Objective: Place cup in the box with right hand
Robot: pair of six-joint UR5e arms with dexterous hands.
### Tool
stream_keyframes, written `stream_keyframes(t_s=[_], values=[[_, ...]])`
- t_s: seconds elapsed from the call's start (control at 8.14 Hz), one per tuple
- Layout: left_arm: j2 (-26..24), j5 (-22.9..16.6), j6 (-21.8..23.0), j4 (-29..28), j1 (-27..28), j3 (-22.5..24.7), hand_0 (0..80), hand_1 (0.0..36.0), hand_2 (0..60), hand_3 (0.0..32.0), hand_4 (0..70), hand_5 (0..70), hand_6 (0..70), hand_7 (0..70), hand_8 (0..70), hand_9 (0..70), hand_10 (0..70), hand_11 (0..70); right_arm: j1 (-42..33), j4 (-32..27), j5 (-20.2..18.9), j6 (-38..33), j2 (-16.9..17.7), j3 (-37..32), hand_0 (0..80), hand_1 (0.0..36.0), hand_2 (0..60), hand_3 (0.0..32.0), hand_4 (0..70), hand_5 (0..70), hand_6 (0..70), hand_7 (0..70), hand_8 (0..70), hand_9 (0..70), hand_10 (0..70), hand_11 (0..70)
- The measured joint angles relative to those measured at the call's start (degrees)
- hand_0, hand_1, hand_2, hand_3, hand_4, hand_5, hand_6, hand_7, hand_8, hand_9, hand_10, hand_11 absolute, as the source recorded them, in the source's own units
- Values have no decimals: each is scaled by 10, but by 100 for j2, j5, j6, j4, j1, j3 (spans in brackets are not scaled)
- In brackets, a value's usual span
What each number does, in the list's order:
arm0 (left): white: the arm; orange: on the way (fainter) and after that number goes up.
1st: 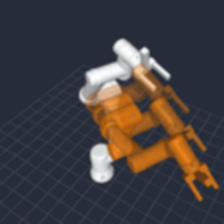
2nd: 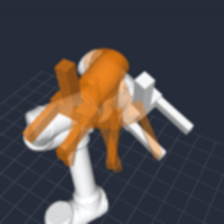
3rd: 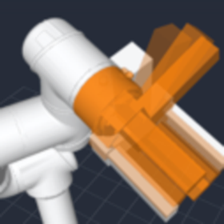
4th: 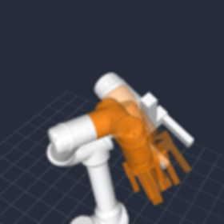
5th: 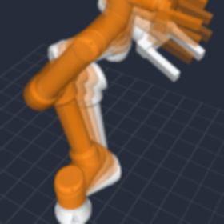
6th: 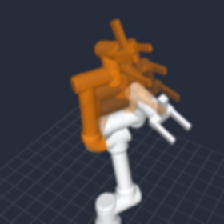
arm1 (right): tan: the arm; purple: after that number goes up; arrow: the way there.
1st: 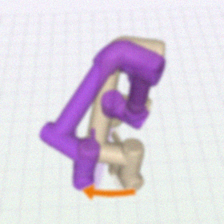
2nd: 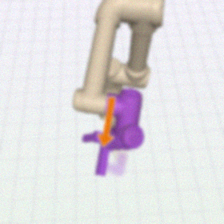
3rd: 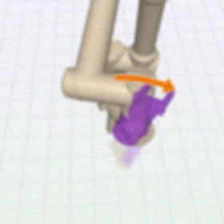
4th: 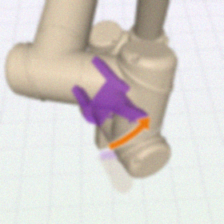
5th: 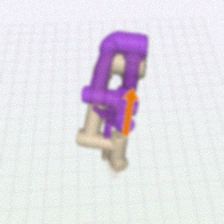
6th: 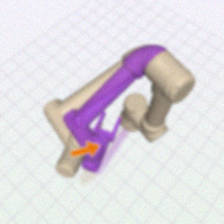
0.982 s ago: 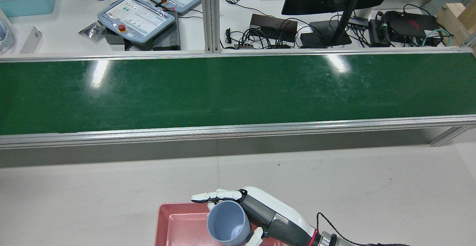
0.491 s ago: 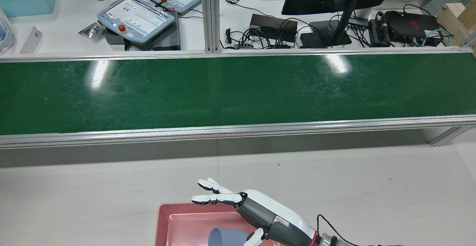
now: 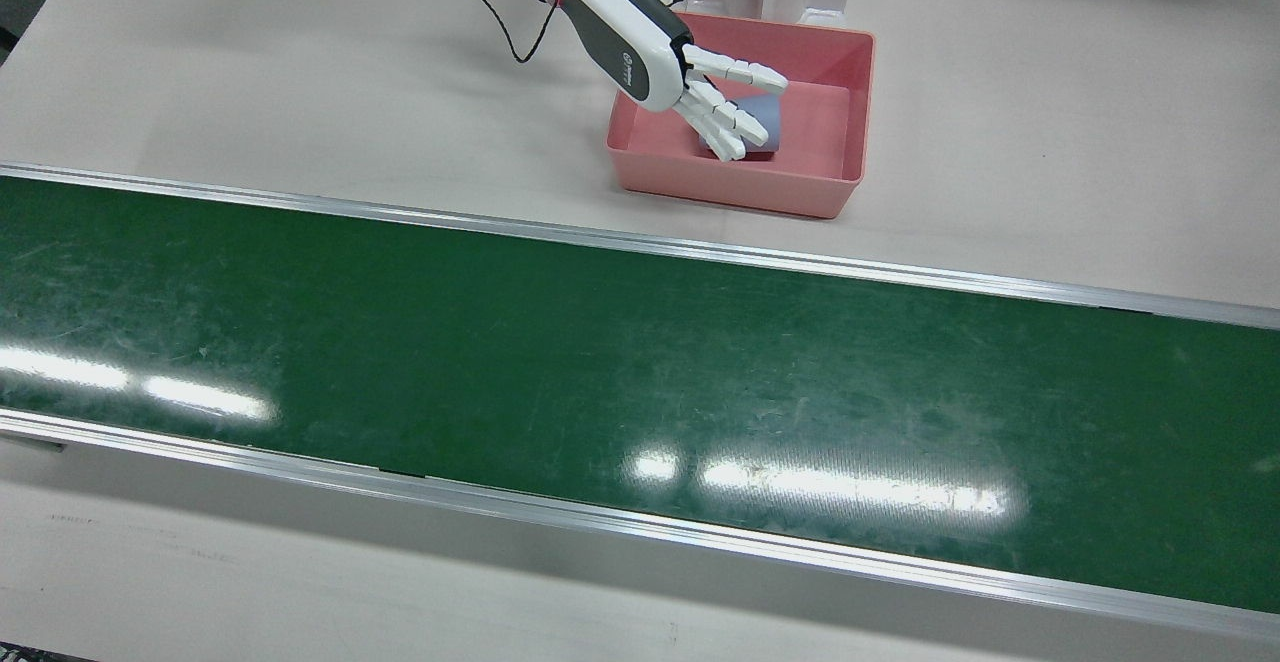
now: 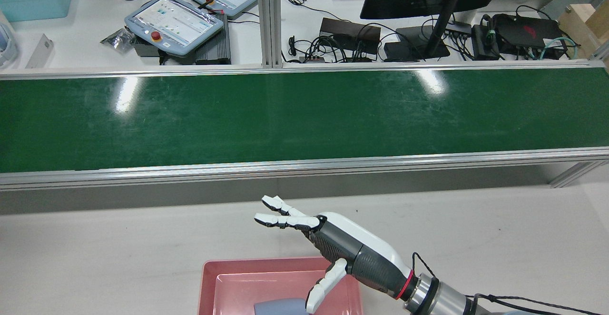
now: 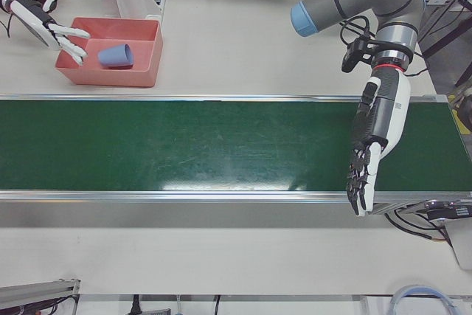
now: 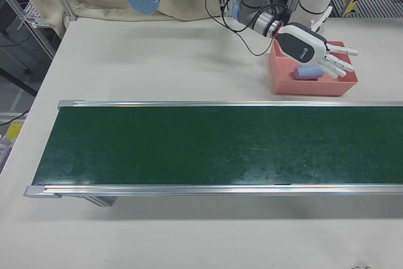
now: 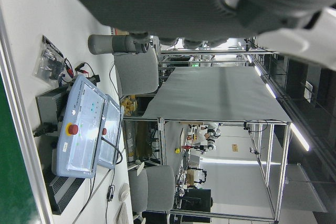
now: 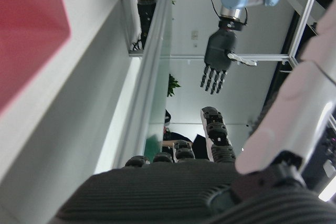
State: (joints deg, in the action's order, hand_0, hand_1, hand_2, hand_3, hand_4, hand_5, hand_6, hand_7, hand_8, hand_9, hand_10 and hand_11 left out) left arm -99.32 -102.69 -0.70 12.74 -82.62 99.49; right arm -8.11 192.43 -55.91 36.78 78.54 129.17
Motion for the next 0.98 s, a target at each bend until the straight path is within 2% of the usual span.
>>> stream_keyframes(t_s=[0.12, 0.25, 0.37, 0.49, 0.61, 0.74, 0.86, 0.98], values=[[0, 2, 0, 0, 0, 0, 0, 0, 0, 0, 0, 0, 0, 0, 0, 0, 0, 0, -531, -2, 71, -295, -31, 100, 433, 88, 24, 0, 6, 46, 174, 700, 180, 385, 66, 104], [0, 0, 0, 0, 0, 0, 0, 0, 0, 0, 0, 0, 0, 0, 0, 0, 0, 0, -1210, 10, 188, -676, -30, 118, 425, 75, 23, 0, 33, 54, 224, 700, 284, 532, 104, 157], [0, -3, 0, 0, 0, 0, 0, 0, 0, 0, 0, 0, 0, 0, 0, 0, 0, 0, -1946, 32, 246, -1081, 54, -22, 419, 66, 24, 0, 48, 62, 265, 700, 354, 610, 137, 204], [0, -4, 0, 0, 0, 0, 0, 0, 0, 0, 0, 0, 0, 0, 0, 0, 0, 0, -2633, 47, 252, -1510, 221, -338, 417, 62, 20, 0, 51, 64, 279, 700, 383, 640, 149, 220], [0, -5, 0, 0, 0, 0, 0, 0, 0, 0, 0, 0, 0, 0, 0, 0, 0, 0, -3235, 50, 216, -1802, 447, -680, 421, 66, 22, 0, 55, 62, 266, 700, 362, 619, 133, 198], [0, -2, 0, 0, 0, 0, 0, 0, 0, 0, 0, 0, 0, 0, 0, 0, 0, 0, -3659, 50, 160, -1925, 682, -879, 431, 83, 32, 0, 46, 47, 192, 700, 230, 446, 67, 104], [0, 1, 0, 0, 0, 0, 0, 0, 0, 0, 0, 0, 0, 0, 0, 0, 0, 0, -3946, 53, 89, -1972, 883, -969, 439, 103, 61, 0, 39, 36, 123, 559, 108, 254, 17, 34], [0, 0, 0, 3, 0, 0, 0, 0, 0, 0, 0, 0, 0, 0, 0, 0, 0, 0, -4094, 58, 38, -1989, 1061, -1002, 455, 136, 106, 0, 35, 35, 68, 276, 42, 108, 4, 11]])
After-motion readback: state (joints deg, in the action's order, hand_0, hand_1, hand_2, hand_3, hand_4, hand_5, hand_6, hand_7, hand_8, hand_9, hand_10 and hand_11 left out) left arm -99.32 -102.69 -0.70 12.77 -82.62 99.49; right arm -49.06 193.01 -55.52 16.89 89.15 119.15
